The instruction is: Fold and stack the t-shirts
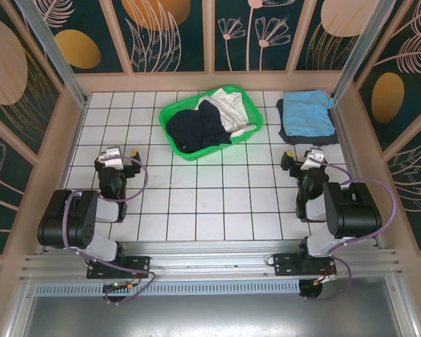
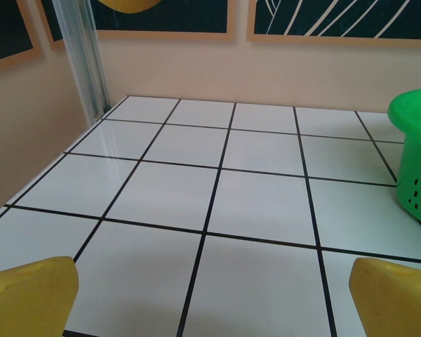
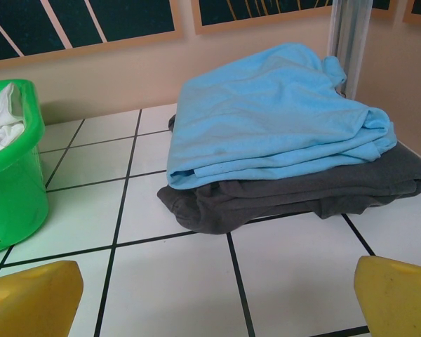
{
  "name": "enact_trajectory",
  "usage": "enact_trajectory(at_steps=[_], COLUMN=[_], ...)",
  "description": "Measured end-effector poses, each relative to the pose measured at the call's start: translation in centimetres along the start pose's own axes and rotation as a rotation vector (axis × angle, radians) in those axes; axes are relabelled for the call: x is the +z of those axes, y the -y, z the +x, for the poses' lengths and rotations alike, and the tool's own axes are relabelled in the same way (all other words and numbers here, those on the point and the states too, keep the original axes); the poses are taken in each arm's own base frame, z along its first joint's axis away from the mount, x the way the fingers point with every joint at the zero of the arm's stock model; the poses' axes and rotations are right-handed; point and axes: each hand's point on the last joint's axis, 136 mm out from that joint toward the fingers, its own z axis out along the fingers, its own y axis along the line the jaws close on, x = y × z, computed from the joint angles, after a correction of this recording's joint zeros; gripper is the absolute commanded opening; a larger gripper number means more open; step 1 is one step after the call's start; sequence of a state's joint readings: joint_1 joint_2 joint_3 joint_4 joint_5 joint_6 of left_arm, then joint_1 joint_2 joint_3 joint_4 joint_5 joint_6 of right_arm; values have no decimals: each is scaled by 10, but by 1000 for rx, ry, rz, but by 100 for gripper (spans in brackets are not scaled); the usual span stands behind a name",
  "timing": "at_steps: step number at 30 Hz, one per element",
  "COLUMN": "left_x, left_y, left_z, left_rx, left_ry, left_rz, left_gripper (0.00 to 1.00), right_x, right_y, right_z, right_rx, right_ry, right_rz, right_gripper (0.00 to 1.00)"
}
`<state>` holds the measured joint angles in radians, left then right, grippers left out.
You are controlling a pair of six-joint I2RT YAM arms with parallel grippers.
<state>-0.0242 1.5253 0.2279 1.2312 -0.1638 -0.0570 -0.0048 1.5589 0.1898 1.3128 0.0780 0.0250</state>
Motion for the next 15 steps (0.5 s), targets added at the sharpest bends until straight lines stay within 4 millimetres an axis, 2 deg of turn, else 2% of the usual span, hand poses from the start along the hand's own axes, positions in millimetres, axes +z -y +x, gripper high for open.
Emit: enact_trajectory(at_steps=[15], left_x=[0], left_y=[3], left_z=[0], left_rx=[1], left_ry=[-1], left_rz=[16], left_gripper=[99], right_x=[0], right_y=[0], right_z=[0], right_rx=[0], right_ry=[0], right_rz=[0], right_gripper=[99])
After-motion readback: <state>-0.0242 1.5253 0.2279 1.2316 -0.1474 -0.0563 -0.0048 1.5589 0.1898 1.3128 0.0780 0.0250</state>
